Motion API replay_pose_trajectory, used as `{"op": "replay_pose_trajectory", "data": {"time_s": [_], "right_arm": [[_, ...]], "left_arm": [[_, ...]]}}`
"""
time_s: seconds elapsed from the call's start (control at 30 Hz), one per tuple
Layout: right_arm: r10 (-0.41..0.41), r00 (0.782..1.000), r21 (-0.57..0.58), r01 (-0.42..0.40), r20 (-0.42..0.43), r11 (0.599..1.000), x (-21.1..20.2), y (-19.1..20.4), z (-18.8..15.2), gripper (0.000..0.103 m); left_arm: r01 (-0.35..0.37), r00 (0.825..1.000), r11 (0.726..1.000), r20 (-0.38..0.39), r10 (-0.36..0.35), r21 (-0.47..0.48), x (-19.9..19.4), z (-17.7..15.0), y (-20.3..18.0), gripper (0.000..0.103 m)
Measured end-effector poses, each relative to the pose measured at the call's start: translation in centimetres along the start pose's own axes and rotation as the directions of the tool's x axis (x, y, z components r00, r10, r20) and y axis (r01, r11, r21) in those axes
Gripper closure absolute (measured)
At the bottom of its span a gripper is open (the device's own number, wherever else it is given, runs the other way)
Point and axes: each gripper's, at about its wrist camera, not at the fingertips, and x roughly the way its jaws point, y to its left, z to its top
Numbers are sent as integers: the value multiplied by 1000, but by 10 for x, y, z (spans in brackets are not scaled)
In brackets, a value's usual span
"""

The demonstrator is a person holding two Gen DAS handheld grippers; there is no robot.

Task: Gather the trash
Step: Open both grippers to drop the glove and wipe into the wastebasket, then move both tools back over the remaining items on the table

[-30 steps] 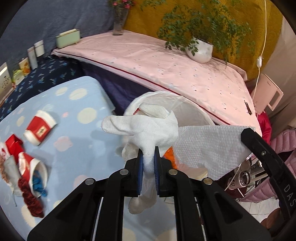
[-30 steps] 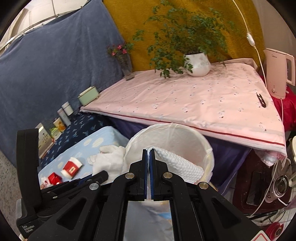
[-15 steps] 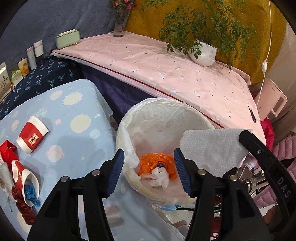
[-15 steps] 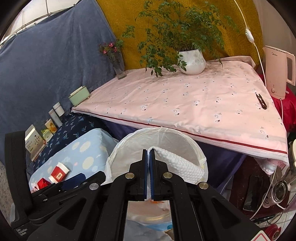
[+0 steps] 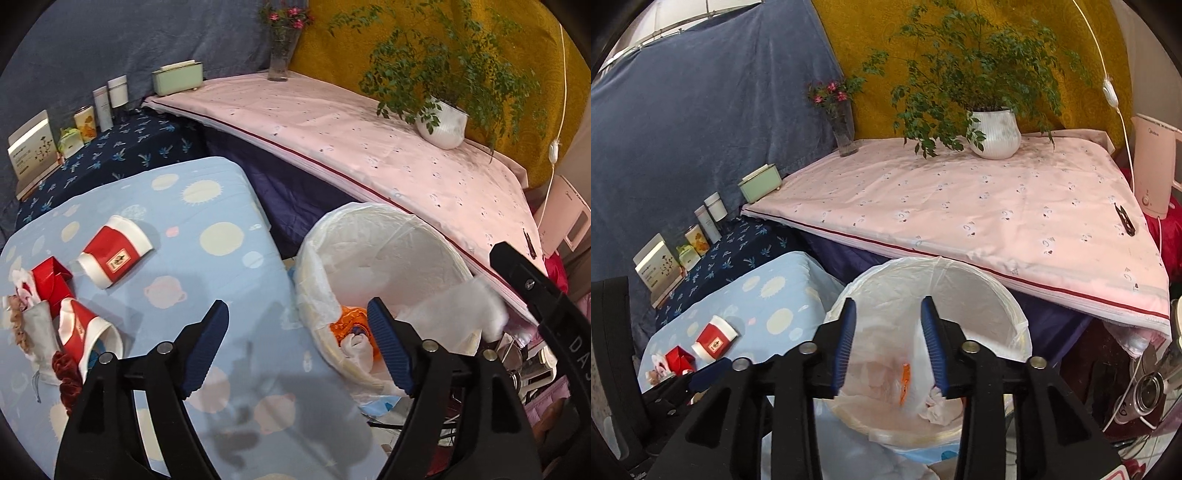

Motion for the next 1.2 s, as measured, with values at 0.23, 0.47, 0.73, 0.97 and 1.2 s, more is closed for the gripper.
{"op": "replay_pose_trajectory", "data": {"time_s": [0.23,0.47,0.73,0.97,1.2], "right_arm": [[-8,1000,-9,8,18,1000,-7,8,7,57],[15,1000,-26,-14,14,1000,-17,25,2,57],[69,997,-66,-71,-28,995,-24,61,-18,56],[127,989,-104,-134,-75,985,-28,98,-41,56],[167,978,-155,-185,-124,970,-31,139,-63,53]], "left_arm": [[-25,1000,999,15,26,-29,-15,-5,22,29],[-51,999,996,16,52,-73,-28,-14,48,25],[-95,995,988,6,97,-123,-42,-31,83,22],[-145,989,972,-10,146,-186,-57,-49,124,19],[-199,980,947,-29,198,-251,-71,-71,171,19]]}}
